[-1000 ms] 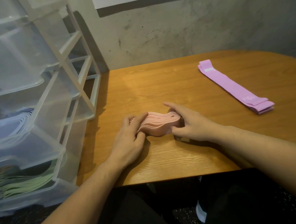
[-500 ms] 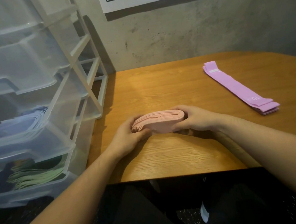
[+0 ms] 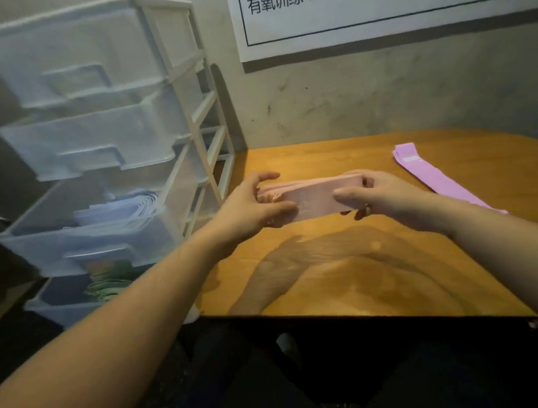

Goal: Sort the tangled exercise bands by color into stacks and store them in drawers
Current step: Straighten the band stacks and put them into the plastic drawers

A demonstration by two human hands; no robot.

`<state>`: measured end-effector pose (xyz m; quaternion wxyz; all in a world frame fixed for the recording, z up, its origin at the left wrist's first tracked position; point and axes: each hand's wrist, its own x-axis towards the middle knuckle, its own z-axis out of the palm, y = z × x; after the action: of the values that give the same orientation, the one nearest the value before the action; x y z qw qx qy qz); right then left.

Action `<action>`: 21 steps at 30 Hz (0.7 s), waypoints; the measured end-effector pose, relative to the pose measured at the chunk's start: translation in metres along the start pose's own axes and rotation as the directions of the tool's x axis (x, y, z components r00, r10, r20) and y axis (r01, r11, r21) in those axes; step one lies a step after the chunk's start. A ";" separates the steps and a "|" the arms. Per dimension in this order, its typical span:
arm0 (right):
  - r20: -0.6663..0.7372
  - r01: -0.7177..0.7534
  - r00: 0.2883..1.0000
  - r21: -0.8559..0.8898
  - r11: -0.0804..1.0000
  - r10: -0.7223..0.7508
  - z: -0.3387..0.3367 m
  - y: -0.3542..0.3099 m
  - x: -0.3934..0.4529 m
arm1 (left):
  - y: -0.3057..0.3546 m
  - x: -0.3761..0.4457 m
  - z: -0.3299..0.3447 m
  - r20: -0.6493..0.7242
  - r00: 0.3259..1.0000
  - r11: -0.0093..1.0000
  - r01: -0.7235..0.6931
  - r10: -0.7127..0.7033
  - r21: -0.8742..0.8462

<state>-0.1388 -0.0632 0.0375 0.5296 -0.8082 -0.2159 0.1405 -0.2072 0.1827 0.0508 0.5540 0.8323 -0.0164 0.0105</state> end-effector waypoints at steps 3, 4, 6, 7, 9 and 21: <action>0.005 0.039 0.999 0.068 0.997 -0.040 0.007 -0.033 -0.001 | 0.028 -0.017 -0.025 -0.058 0.998 0.999 -0.003 0.001 -0.049; 0.000 0.056 0.998 0.104 0.993 -0.056 0.011 -0.044 -0.001 | 0.036 -0.023 -0.034 -0.063 0.998 0.998 -0.006 0.002 -0.064; -0.006 0.084 0.996 0.164 0.983 -0.084 0.018 -0.068 0.004 | 0.050 -0.034 -0.056 -0.075 0.997 0.996 -0.020 0.014 -0.091; 0.002 0.094 0.995 0.174 0.980 -0.095 0.022 -0.079 0.006 | 0.055 -0.040 -0.067 -0.083 0.996 0.994 -0.027 0.019 -0.102; 0.028 0.123 0.991 0.136 0.983 -0.128 0.032 -0.104 0.011 | 0.066 -0.049 -0.092 -0.093 0.995 0.994 -0.039 0.030 -0.101; 0.158 0.357 0.927 -0.094 0.929 -0.340 0.094 -0.247 0.092 | 0.101 -0.060 -0.268 -0.205 0.973 0.986 -0.079 0.109 0.147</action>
<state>-0.1515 0.1424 0.2270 0.4799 -0.7756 -0.4007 0.0869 -0.2713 0.3921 0.2448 0.4925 0.8610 0.0041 0.1265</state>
